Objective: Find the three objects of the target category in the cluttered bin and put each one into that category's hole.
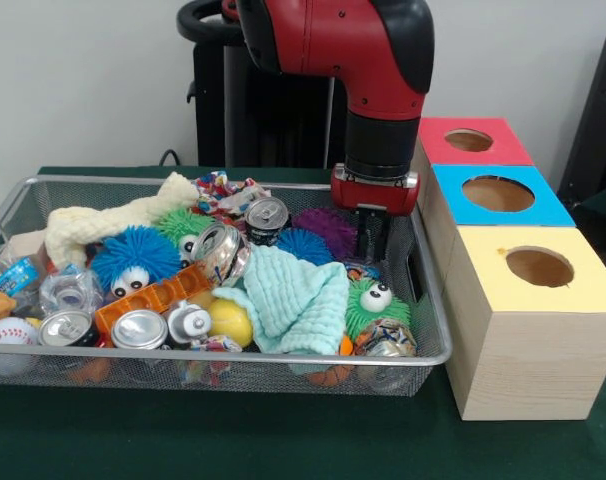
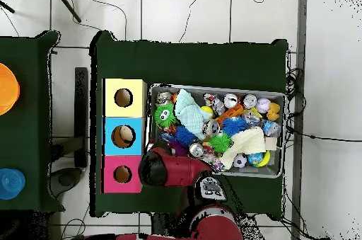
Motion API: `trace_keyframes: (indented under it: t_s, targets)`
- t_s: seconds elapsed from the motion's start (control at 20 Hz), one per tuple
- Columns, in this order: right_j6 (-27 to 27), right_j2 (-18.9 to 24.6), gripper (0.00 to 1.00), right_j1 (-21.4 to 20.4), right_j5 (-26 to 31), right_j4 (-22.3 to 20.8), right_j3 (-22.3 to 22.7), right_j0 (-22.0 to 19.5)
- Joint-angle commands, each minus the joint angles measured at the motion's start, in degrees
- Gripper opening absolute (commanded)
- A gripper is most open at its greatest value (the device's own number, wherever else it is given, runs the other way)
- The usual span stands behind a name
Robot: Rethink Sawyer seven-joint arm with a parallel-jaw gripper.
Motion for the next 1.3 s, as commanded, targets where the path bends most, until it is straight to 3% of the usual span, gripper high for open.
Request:
trace_keyframes:
  t_s: [0.05,0.3,0.55,0.85,1.0,1.25,1.3]
  targets:
    - [5.71,-0.38,0.00,4.83,1.64,-0.11,-5.25,-0.42]
    - [4.79,-0.97,0.00,4.73,4.46,0.02,-5.66,-0.10]
    - [3.99,0.68,0.00,2.04,6.20,-0.68,-4.32,-2.03]
    - [2.27,2.33,0.00,-6.11,14.65,-0.50,-1.64,-4.48]
    - [2.13,2.39,0.00,-8.24,16.94,-0.75,-1.20,-4.43]
    - [2.30,1.65,0.00,-8.68,18.83,-1.87,-1.56,-3.12]
    - [2.48,0.91,0.00,-7.13,18.03,-2.36,-2.45,-2.24]
